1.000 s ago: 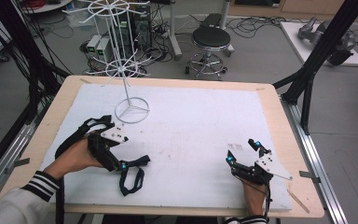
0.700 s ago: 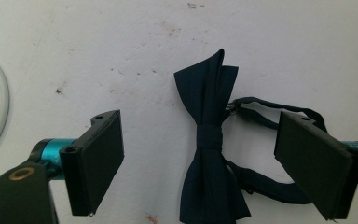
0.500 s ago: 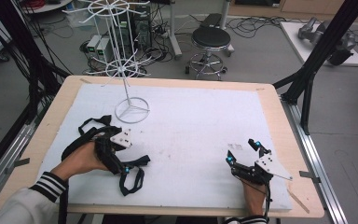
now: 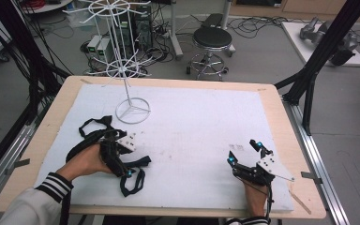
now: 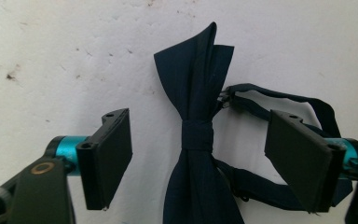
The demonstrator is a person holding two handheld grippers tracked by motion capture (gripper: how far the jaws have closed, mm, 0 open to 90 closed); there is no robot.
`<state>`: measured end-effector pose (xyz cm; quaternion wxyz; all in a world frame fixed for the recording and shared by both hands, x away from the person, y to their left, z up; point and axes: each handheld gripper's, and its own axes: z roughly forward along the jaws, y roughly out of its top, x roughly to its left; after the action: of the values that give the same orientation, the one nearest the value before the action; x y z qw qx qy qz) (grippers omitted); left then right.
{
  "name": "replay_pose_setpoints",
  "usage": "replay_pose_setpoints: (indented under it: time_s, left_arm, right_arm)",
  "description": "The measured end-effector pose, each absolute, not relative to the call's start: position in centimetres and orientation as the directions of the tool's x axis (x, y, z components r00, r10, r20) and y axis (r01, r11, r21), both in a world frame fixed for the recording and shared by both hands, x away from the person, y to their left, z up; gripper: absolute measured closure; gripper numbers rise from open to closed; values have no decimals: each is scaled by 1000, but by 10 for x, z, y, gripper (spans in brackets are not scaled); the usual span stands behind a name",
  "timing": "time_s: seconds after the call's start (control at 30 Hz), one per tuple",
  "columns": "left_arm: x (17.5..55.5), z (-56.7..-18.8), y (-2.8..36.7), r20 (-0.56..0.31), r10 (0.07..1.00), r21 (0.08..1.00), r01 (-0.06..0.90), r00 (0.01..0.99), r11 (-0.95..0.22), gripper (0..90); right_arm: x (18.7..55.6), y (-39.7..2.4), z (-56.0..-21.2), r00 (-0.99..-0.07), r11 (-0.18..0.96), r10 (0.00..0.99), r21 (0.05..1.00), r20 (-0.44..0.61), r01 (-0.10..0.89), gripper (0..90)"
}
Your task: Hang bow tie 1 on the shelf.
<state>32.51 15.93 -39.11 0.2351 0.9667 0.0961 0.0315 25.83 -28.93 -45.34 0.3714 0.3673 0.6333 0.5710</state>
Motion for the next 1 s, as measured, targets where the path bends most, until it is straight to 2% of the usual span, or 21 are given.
replay_pose_setpoints:
  time_s: [0.37, 0.87, 0.97, 1.0]
  left_arm:
    - [328, -397, 158, 9, 199, 417, 177, 980, -892, 303]
    - [330, -402, 155, -5, 211, 370, 198, 978, -908, 466]
    - [330, -403, 153, -13, 207, 351, 198, 978, -915, 543]
    - [330, -404, 153, -17, 210, 350, 203, 978, -915, 543]
  right_arm:
    - [258, -289, -453, -456, 74, 889, 996, -47, 43, 112]
    - [259, -290, -453, -452, 77, 890, 996, -53, 36, 112]
    - [259, -290, -453, -453, 77, 890, 996, -53, 36, 112]
    - [259, -290, -453, -453, 77, 890, 996, -53, 36, 112]
